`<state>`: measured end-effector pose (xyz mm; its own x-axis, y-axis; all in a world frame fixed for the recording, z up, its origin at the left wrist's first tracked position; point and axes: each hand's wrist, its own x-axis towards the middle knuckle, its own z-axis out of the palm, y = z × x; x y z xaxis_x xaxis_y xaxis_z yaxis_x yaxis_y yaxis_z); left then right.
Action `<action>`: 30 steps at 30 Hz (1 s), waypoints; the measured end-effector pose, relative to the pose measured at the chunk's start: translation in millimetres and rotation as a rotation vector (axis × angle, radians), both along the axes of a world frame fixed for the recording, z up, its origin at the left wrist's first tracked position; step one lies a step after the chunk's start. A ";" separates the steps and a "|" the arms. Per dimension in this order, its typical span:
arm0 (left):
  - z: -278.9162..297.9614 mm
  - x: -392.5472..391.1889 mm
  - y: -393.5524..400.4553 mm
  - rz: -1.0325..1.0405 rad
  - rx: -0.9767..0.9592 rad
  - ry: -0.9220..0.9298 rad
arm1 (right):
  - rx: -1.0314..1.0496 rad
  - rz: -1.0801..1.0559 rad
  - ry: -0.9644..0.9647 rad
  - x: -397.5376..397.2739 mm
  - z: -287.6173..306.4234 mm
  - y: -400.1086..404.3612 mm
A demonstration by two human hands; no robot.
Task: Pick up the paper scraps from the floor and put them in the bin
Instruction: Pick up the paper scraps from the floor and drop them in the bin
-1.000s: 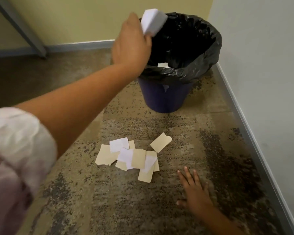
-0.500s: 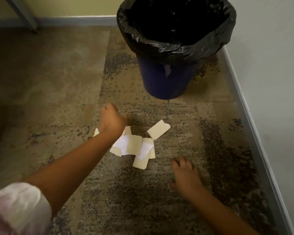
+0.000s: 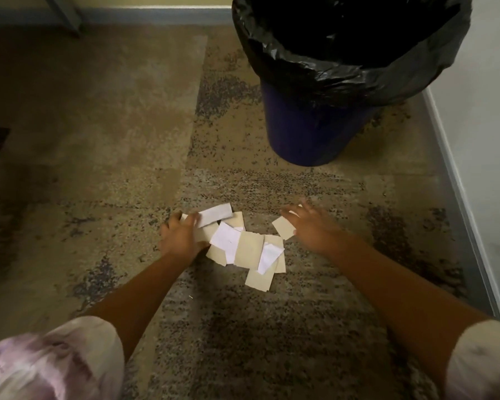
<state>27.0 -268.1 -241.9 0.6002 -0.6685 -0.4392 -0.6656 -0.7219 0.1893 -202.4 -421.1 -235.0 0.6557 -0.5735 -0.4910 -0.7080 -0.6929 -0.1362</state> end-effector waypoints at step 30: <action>49.8 -31.2 55.4 0.458 -0.365 0.313 | -0.141 -0.723 -1.079 10.1 268.8 -77.5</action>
<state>-4.2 -212.8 -192.2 0.7401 -0.5147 -0.4328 -0.1802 -0.7718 0.6098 -192.3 -498.6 33.8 0.2020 -0.9630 0.1786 -0.5042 -0.2586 -0.8240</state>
